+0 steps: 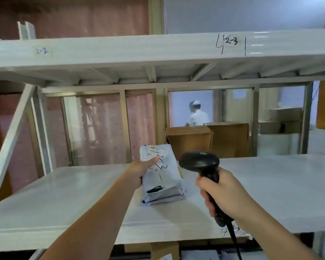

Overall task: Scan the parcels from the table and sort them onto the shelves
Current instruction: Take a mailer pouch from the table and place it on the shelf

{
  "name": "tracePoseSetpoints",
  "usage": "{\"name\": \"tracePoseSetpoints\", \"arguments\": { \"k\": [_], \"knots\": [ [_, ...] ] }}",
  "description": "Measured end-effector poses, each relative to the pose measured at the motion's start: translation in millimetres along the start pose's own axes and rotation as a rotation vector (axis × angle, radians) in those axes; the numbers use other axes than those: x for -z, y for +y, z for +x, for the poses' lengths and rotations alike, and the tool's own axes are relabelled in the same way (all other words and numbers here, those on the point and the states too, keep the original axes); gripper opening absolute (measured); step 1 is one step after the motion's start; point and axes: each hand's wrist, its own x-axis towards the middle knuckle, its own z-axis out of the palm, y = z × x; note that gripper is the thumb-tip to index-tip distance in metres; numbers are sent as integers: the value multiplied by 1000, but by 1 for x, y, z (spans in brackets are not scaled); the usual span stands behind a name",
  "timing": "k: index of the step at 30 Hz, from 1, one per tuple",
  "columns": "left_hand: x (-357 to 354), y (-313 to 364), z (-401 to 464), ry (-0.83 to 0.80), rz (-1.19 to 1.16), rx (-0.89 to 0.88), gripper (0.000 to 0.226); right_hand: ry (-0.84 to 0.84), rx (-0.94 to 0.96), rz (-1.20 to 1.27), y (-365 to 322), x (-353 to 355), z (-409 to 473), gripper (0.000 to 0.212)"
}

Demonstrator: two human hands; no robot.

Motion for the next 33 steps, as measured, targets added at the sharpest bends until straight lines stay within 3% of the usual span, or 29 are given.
{"name": "tracePoseSetpoints", "arguments": {
  "k": [4, 8, 10, 16, 19, 22, 25, 28, 33],
  "knots": [
    [9, -2, 25, -12, 33, 7, 90, 20, -18, -34, -6, -6, 5, 10],
    [11, 0, 35, 67, 127, 4, 50, 15, -52, -63, -7, -9, 8, 6],
    [13, -1, 44, 101, 159, 15, 41, 14, -73, -69, -7, -11, 10, 7],
    [15, -5, 67, 95, 285, -5, 39, 0, -127, -62, -5, -16, 15, 10],
    [15, -8, 72, 139, 338, -10, 58, 1, -133, -69, -4, -19, 16, 10],
    [13, -3, 63, 195, 585, -85, 85, 6, -116, -111, -2, -23, 16, 9],
    [8, 13, 43, 235, 763, -282, 67, 34, -91, -134, -1, -26, 14, 10],
    [-2, 25, 24, 124, 944, -381, 49, 60, -83, -137, -1, -29, 9, 9],
    [-39, 32, -12, -74, 1327, -462, 68, 75, -90, -125, 0, -28, -11, 7]
  ]
}}
